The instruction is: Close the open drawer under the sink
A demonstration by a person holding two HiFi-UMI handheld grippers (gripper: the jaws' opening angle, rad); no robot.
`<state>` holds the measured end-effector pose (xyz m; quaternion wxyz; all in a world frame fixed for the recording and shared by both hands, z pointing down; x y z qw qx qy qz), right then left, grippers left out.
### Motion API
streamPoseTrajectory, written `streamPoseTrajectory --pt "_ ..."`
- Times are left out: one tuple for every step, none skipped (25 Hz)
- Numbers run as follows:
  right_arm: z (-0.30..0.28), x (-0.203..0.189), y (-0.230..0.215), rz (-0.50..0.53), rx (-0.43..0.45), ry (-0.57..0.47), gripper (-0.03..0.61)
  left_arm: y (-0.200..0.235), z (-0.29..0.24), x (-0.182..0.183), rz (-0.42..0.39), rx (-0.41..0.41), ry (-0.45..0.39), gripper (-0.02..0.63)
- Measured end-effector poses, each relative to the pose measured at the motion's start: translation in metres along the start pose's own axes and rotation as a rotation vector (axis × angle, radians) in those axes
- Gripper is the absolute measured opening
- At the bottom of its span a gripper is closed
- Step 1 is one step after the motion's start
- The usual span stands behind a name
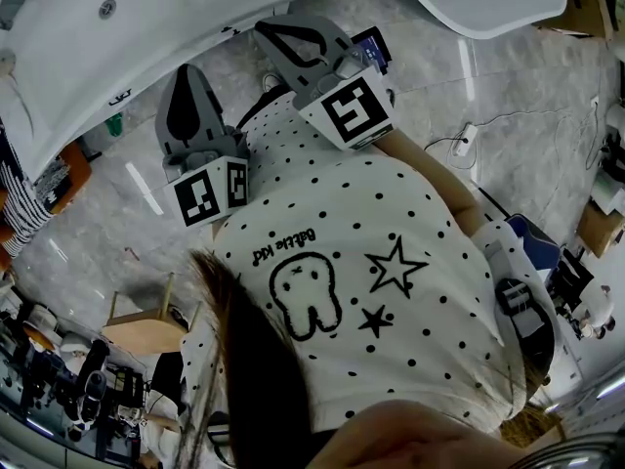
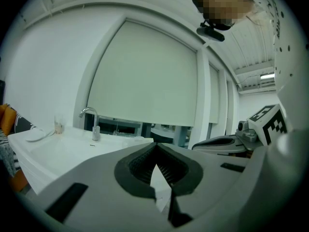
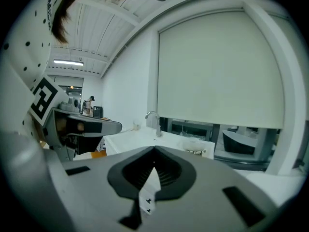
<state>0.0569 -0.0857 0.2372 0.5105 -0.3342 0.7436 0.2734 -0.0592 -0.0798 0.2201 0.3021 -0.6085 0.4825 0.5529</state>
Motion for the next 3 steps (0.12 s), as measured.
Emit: streamPoseTrajectory --pt "0.0000 0.0000 -0.0003 -0.001 0.000 0.000 0.012 0.0000 -0.0001 -0.0002 0.001 0.000 0.000 0.005" --pt "0.0000 0.0000 -0.0004 -0.001 0.000 0.000 0.012 0.0001 -0.0002 -0.0003 0.002 -0.001 0.001 0.005" --pt "0.0000 0.0001 -0.0005 -0.002 0.000 -0.001 0.012 0.0001 -0.0003 -0.0004 0.003 -0.001 0.001 0.005"
Point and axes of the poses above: the fingertips, and each gripper's own axes: z backward along the fingers, y to its left, x out of its top, the point moved 2 cm from there along z, backward along the fingers, and after that the axes turned 2 degrees about y, right-handed, at the moved point
